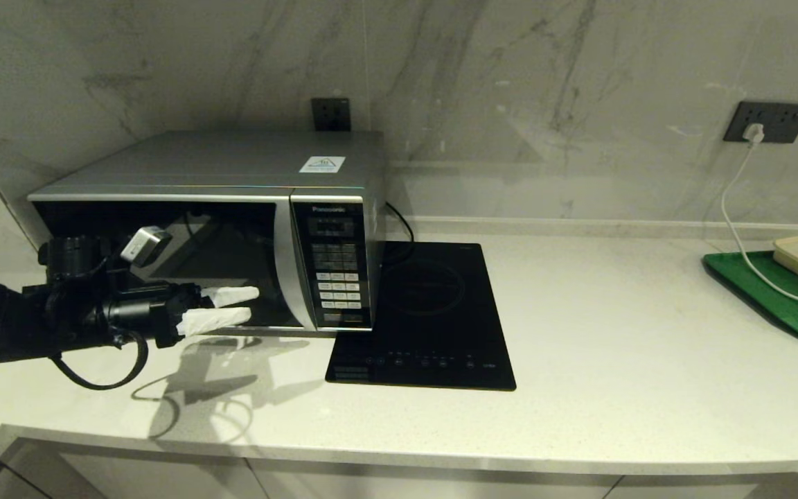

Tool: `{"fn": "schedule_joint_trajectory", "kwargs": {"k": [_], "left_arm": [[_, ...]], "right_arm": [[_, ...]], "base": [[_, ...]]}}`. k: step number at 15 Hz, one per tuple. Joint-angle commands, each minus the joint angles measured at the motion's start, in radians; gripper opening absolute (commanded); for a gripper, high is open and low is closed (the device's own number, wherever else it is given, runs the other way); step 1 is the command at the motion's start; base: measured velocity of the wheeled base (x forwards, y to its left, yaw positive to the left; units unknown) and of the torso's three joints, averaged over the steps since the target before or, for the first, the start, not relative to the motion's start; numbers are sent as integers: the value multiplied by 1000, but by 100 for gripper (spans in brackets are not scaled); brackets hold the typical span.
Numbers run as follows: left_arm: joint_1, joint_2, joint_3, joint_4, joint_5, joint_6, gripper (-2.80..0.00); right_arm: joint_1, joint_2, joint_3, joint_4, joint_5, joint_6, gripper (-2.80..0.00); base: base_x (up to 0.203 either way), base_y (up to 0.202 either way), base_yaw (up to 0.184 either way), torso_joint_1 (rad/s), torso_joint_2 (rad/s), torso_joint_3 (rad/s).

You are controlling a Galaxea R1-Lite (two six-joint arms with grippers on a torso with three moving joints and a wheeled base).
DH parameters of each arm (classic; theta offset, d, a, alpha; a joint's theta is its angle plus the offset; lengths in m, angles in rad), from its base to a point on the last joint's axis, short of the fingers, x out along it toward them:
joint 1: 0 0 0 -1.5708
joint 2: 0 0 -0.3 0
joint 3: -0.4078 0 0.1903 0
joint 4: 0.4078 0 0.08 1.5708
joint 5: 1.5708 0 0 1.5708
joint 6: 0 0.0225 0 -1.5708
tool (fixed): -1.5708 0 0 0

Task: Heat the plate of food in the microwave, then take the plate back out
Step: Open the microwave oven

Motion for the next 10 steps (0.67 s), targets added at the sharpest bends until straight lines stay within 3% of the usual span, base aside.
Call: {"fn": "schedule_joint_trajectory", "kwargs": {"k": [1, 10], "left_arm": [[-3, 78, -50, -11, -4, -1, 0], [-62, 199, -230, -13, 29, -7, 0]], "right_arm": [[1, 0, 0, 1, 0, 1, -280], [1, 0, 0, 1, 0, 1, -280]], "base": [[0, 0, 0, 0, 0, 0], [0, 0, 0, 0, 0, 0]]}}
